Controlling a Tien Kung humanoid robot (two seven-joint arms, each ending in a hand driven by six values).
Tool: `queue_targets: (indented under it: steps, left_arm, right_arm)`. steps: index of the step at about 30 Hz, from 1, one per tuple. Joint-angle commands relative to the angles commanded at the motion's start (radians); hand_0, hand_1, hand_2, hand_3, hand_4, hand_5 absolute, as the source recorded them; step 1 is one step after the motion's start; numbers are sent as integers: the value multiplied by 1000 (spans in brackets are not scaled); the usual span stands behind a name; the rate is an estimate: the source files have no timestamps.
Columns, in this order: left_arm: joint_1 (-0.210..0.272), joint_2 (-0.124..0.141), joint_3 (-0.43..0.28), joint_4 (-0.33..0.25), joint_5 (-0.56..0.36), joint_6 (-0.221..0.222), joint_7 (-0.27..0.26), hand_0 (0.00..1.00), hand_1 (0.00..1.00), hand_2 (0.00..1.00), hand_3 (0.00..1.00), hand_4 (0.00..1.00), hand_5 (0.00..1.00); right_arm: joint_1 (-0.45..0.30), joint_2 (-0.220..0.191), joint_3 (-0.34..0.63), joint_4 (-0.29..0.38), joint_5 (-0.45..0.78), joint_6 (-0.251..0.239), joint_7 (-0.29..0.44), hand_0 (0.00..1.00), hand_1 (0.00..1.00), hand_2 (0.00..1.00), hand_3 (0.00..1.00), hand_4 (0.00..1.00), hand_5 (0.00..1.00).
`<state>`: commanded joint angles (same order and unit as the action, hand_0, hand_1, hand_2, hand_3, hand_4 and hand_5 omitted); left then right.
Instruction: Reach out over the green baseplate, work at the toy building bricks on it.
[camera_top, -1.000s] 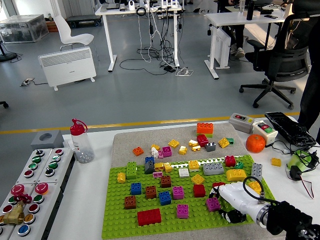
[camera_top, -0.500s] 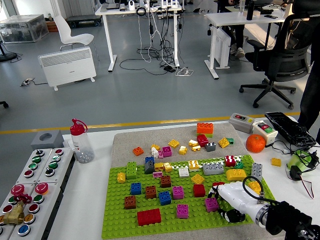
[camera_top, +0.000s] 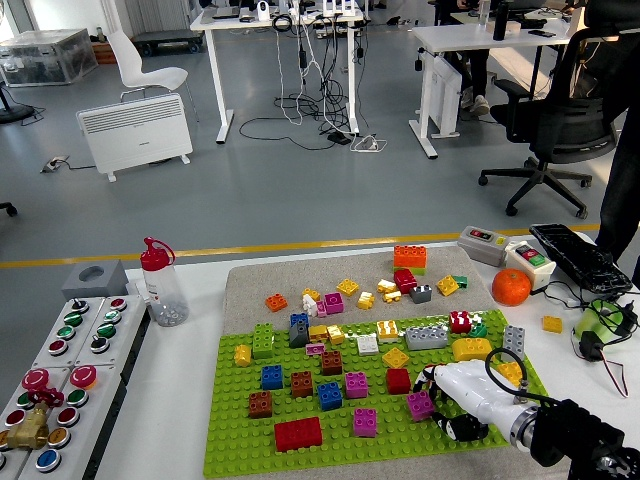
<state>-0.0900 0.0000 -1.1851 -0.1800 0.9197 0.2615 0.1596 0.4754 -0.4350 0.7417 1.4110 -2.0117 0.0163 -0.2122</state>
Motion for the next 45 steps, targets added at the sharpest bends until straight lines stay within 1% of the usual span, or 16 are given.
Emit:
queue_targets:
  steps: [6,10,11,20,26,38,45]
  left_arm:
    - [-1,0,-1,0,1,0,0,669,618,571,472,245,998]
    - [-1,0,-2,0,2,-1,1,669,618,571,472,245,998]
    - [-1,0,-3,0,2,-1,1,669,617,570,472,245,998]
    - [-2,0,-5,0,3,-1,1,669,617,570,472,245,998]
    - [-2,0,-6,0,4,-1,1,669,616,570,472,245,998]
    - [0,0,-6,0,8,-1,3,669,617,571,473,246,998]
    - [2,0,-7,0,12,-1,5,669,618,572,474,245,998]
  right_arm:
    - [-2,-4,3,5,5,4,-3,455,533,548,571,548,65]
    - [-8,-12,8,22,9,9,-7,455,533,548,571,548,65]
    - [-12,-17,11,31,10,11,-8,439,532,551,568,522,41]
    - [-46,-45,33,104,25,28,-19,442,531,552,567,514,43]
    - [-60,-50,30,133,33,33,-26,442,532,555,566,514,43]
    - [-69,-34,-1,140,32,32,-34,439,533,555,565,514,43]
    - [-74,-36,-5,140,29,33,-41,438,533,556,564,514,42]
